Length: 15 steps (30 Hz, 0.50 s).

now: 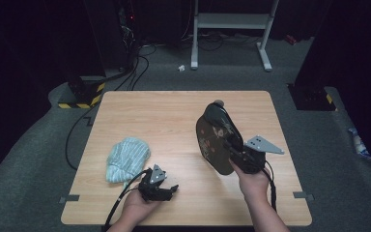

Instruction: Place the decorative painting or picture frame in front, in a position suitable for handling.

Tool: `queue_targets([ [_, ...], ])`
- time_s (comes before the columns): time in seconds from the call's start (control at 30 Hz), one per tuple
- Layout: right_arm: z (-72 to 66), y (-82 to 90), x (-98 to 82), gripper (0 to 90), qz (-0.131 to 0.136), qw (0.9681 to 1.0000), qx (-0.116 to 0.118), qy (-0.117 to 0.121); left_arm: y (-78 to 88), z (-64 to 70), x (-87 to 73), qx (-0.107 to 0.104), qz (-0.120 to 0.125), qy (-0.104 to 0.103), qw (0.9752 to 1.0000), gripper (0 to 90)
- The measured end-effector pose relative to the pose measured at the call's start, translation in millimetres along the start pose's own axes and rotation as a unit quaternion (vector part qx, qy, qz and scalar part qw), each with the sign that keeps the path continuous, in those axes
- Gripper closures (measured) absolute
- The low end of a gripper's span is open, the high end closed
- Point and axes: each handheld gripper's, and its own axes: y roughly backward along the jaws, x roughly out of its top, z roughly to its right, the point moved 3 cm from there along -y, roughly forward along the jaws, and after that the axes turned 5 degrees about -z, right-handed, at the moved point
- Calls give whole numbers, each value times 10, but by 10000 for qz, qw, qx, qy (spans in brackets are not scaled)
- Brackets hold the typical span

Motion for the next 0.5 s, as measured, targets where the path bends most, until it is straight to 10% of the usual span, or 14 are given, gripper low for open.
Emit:
queue_targets([
  [0.5,38,97,-158,803,81,9999,-9,-114,-1,-1,1,6,1,-2,10000,265],
])
